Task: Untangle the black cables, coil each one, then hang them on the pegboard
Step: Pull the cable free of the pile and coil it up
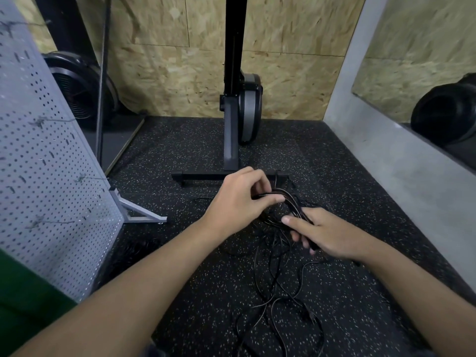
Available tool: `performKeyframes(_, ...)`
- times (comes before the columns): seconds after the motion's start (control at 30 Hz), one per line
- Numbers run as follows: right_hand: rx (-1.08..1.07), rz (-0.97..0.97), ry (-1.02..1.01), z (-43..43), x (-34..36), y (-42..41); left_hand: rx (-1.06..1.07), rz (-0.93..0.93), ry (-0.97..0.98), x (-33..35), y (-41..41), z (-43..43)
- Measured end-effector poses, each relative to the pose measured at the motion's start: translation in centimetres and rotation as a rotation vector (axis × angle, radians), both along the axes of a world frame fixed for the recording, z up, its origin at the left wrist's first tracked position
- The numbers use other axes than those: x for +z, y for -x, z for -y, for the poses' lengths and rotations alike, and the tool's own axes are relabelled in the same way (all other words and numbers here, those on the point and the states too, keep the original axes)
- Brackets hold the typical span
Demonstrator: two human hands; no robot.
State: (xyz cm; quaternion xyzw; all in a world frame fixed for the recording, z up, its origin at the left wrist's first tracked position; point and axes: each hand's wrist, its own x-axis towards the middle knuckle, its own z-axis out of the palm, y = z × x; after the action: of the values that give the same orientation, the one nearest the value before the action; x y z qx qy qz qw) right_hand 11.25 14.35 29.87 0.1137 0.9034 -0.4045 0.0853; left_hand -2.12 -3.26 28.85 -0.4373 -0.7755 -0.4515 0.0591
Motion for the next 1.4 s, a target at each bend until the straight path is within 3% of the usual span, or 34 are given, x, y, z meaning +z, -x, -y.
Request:
performKeyframes(0.13,-0.065,-0.098,0.098,-0.1,0.6,-0.1,-0.030,0.310,0.023,-1.2,2.2,1.6)
performKeyframes(0.23,-0.042,-0.157,0.115,-0.2,1.3,-0.3,-0.129,0.516,0.189,-2.6,2.9,2.8)
performKeyframes(0.3,-0.025,-0.171,0.168,-0.2,1.3,-0.5,-0.150,0.474,0.314,-3.8,2.2,2.5)
performKeyframes(0.47,0.025,-0.184,0.254,0.2,1.8,-0.8,0.015,0.430,0.033,-4.7,1.4,0.6)
performKeyframes(0.67,0.044,-0.180,0.349,0.1,2.2,-1.2,0.006,0.315,0.088,-3.8,1.0,0.0)
performKeyframes(0.73,0.014,-0.186,0.455,-0.1,2.2,-1.1,-0.014,0.371,0.061,-2.8,0.7,0.0)
performKeyframes(0.83,-0.090,-0.230,0.643,0.1,2.2,-0.9,-0.070,0.620,-0.083,0.0,-0.5,0.0)
performKeyframes(1.0,-0.043,-0.376,0.355,1.0,2.9,-1.0,-0.132,0.971,-0.300,3.3,-2.1,0.7)
performKeyframes(1.17,-0.015,-0.371,0.156,1.6,1.5,-0.4,-0.166,1.095,-0.314,2.8,-2.6,0.5)
performKeyframes(1.3,0.020,-0.255,0.119,1.1,0.7,-0.2,-0.106,1.109,-0.339,2.2,-2.6,0.3)
performKeyframes(1.4,0.010,-0.239,0.114,0.8,0.5,-0.3,-0.037,0.815,-0.263,1.5,-2.3,0.3)
